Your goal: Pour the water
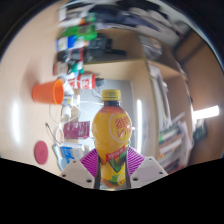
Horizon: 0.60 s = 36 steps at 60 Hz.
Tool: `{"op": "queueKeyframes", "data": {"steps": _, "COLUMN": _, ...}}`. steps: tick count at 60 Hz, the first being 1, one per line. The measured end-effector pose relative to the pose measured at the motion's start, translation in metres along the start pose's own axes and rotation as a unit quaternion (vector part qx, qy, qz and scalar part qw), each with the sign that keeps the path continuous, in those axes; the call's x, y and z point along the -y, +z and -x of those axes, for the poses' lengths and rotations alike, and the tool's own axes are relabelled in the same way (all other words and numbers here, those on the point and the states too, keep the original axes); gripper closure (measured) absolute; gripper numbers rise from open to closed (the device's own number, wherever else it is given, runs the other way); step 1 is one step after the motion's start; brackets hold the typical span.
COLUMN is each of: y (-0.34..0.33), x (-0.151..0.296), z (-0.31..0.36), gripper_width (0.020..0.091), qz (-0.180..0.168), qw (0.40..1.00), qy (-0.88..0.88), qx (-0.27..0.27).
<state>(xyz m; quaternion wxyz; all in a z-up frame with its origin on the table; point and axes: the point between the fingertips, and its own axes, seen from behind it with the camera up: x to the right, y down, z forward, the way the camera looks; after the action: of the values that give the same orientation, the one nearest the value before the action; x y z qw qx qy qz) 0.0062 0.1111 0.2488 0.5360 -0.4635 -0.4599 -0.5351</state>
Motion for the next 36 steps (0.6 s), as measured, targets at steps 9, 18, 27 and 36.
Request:
{"op": "queueKeyframes", "data": {"steps": 9, "y": 0.043, "x": 0.028, "z": -0.003, "gripper_width": 0.0755, "qz": -0.013, "qw": 0.982, "qy": -0.185, "qx": -0.018}}
{"op": "queueKeyframes", "data": {"steps": 18, "y": 0.068, "x": 0.056, "z": 0.005, "gripper_width": 0.0754, "qz": -0.032, "qw": 0.95, "qy": -0.307, "qx": -0.036}}
{"op": "queueKeyframes", "data": {"steps": 27, "y": 0.075, "x": 0.079, "z": 0.019, "gripper_width": 0.0754, "qz": -0.058, "qw": 0.905, "qy": -0.42, "qx": -0.039}}
{"op": "queueKeyframes", "data": {"steps": 36, "y": 0.08, "x": 0.085, "z": 0.019, "gripper_width": 0.0755, "qz": -0.064, "qw": 0.885, "qy": -0.458, "qx": -0.048}}
